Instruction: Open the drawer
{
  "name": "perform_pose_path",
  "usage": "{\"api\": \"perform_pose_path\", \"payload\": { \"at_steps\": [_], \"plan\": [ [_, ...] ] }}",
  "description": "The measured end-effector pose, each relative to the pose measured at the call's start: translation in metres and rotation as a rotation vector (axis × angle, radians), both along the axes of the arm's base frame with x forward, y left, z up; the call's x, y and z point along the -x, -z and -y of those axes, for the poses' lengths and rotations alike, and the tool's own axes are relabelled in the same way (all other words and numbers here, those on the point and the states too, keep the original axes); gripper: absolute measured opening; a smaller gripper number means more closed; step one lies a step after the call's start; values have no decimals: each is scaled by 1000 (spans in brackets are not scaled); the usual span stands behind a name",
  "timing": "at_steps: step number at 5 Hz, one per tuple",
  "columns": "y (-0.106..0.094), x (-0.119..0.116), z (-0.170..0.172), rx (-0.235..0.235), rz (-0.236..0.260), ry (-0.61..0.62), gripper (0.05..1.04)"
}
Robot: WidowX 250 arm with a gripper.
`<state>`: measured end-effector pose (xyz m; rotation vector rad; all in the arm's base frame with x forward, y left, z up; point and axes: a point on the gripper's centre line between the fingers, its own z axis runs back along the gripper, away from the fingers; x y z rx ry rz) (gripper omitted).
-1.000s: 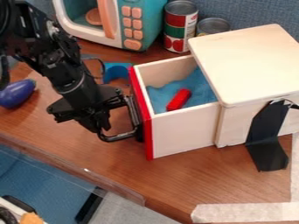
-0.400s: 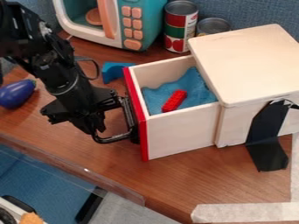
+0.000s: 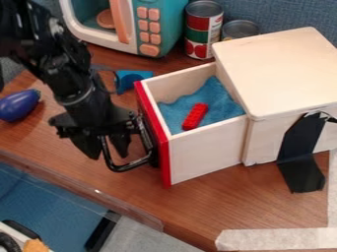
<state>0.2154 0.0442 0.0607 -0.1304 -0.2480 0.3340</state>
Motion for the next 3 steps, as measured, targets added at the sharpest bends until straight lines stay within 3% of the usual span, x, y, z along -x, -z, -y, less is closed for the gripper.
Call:
{"api": "perform_pose_path", "payload": {
  "at_steps": [1, 3],
  "plan": [
    [-24, -4, 5, -38, 26, 72, 996],
    [-93, 12, 1, -100, 99, 104, 999]
  ]
}}
